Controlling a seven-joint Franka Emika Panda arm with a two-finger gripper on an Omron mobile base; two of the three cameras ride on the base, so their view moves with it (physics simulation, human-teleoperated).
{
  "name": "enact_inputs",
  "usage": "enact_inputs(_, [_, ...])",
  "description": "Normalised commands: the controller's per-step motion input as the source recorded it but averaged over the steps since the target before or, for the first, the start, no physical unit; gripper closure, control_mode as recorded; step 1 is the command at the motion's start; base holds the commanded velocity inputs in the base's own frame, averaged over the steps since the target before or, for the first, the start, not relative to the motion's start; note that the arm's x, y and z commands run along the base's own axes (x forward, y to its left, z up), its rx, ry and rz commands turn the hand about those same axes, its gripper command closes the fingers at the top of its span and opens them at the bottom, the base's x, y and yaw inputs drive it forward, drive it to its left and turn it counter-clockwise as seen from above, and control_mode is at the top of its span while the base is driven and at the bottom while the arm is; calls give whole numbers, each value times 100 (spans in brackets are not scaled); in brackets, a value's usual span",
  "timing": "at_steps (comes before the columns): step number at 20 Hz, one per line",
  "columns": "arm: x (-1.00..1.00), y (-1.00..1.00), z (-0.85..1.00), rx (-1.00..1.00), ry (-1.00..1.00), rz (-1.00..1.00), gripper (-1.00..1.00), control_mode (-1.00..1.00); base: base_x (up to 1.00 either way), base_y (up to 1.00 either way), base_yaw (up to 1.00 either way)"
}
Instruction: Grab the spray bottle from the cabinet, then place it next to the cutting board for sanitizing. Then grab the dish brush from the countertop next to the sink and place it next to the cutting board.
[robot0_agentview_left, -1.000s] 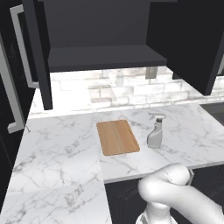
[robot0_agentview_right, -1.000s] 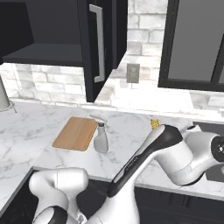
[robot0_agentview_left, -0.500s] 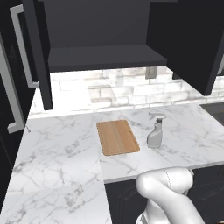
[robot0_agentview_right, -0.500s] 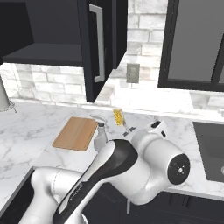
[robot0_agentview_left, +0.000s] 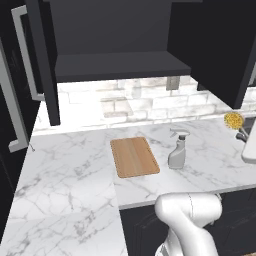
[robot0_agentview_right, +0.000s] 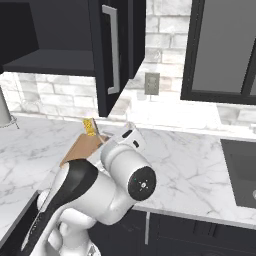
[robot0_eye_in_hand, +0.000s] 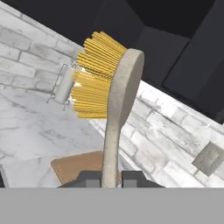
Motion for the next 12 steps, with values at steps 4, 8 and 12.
enact_inputs(4, [0, 100, 0, 0, -8, 6, 100, -100, 0, 0, 0])
enact_inputs(8, [7, 100, -1, 0, -4, 5, 100, -100, 0, 0, 0])
enact_inputs(12, [42, 100, -14, -1, 0, 5, 100, -100, 0, 0, 0])
